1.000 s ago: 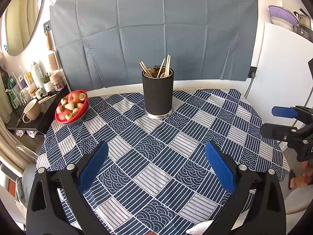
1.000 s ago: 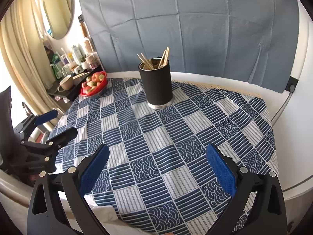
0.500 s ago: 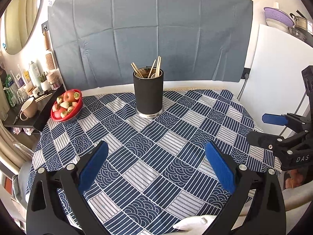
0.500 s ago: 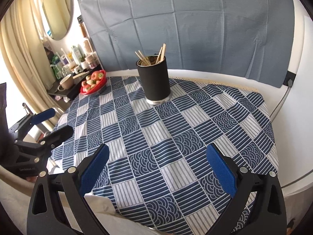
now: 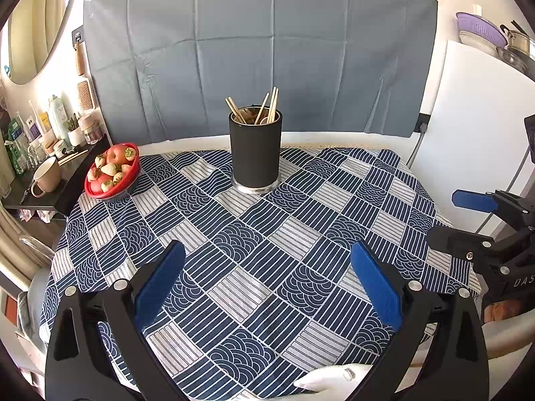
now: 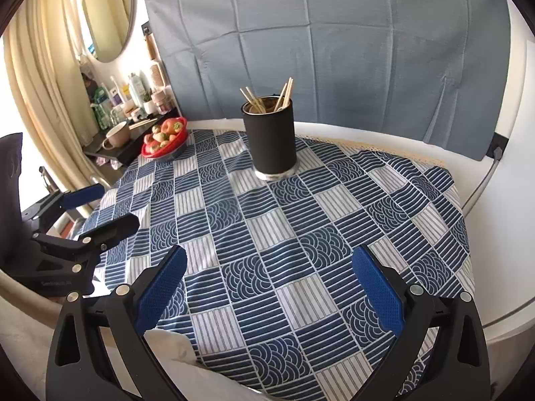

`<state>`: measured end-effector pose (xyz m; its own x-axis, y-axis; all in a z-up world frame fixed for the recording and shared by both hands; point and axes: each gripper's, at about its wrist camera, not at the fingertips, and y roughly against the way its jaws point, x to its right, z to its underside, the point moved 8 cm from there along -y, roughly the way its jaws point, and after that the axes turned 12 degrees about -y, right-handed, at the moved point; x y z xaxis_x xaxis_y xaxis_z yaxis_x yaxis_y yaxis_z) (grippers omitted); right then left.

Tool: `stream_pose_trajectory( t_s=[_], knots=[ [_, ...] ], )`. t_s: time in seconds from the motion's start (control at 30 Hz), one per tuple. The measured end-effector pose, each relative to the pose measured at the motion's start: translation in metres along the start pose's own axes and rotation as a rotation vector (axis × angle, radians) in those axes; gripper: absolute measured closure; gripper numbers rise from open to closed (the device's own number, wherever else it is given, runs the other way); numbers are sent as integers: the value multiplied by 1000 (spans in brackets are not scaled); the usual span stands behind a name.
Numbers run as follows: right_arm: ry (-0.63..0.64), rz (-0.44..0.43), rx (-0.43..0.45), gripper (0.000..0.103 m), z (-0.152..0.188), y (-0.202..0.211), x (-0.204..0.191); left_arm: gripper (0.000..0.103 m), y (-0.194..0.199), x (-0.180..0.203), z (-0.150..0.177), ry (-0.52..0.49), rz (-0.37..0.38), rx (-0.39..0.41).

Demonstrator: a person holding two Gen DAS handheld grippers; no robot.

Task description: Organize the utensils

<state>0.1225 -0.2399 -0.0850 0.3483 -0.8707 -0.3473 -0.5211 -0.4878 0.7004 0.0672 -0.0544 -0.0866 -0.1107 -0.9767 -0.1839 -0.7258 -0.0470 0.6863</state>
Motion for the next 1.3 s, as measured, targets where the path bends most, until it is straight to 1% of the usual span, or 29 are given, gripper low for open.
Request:
stream_pose_trajectory(
  t_s=[0.07,0.4,0.7,1.0,1.3],
  knots=[
    [-1,8,12,8,-1,2,1,6,1,-1,0,1,-3,4],
    [20,11,2,8,-1,-2,-2,6,1,-3,2,5,-5,10],
    [26,12,31,8,-4,2,-4,6,3,-8,1,14,-30,25],
    [53,2,25,8,-4,0,-11,6,5,-7,0,14,-29,35],
    [32,6,34,8,-7,-2,-7,6,3,-6,-1,-2,-23,36]
  ],
)
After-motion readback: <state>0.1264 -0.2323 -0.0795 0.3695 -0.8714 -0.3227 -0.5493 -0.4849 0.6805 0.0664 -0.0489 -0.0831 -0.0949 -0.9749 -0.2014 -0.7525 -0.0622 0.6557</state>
